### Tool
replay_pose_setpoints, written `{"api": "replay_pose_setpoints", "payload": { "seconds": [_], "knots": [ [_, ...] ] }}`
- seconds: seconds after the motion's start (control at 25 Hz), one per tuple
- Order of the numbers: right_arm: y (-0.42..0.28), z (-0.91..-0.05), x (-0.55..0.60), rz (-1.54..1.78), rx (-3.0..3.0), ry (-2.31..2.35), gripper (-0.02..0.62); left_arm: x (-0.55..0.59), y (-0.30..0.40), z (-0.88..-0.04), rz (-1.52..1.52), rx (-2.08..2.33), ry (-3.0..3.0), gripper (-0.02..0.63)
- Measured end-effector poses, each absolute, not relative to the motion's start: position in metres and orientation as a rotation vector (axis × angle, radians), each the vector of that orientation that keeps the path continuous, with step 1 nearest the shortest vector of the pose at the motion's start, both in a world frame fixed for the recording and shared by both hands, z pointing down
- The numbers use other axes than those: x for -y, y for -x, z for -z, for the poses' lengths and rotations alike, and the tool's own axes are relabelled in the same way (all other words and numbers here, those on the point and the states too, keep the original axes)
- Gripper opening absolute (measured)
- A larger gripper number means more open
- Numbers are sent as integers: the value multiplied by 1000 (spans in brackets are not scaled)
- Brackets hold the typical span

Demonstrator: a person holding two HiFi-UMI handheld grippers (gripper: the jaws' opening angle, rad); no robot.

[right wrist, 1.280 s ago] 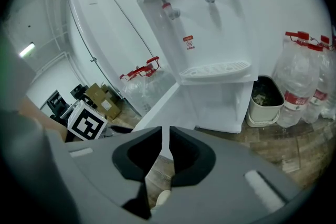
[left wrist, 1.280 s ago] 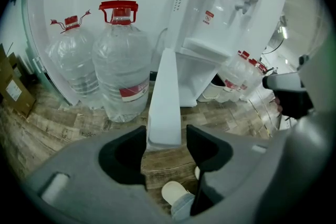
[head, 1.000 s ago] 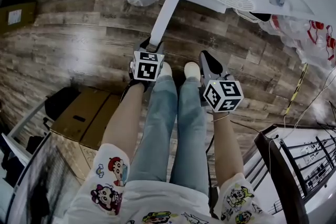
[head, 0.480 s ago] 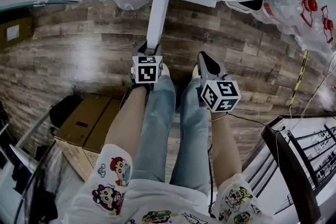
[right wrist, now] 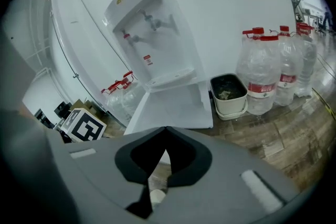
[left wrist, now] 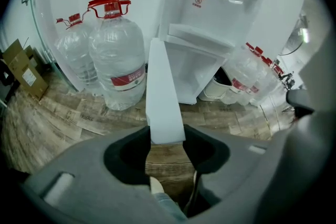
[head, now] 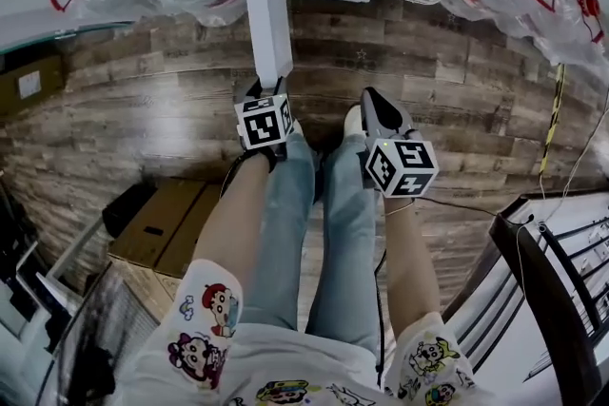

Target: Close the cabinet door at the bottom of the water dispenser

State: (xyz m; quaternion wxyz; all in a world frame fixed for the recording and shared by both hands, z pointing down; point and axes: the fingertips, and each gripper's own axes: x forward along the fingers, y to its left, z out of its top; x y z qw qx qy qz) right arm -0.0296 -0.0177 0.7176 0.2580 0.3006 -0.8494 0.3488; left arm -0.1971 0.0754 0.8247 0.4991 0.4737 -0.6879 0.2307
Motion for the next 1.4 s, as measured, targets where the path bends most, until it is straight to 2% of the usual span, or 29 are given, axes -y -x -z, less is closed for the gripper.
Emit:
{"api": "replay_pose_setpoints", "payload": {
  "seconds": [0.48,0.76,1.4],
  "knots": [
    [-54,-727,44,-1038,2248,-939,9,-30,139,-824,-478,1695,-1015,201],
    [-99,-725,72,-1062,2212,-1018,9,8,107,-826,-539,1635,-1067,220],
    [-131,-736,108,-1157,2160,-1143,9,100,63,-824,-658,1491,-1310,206]
  ]
}}
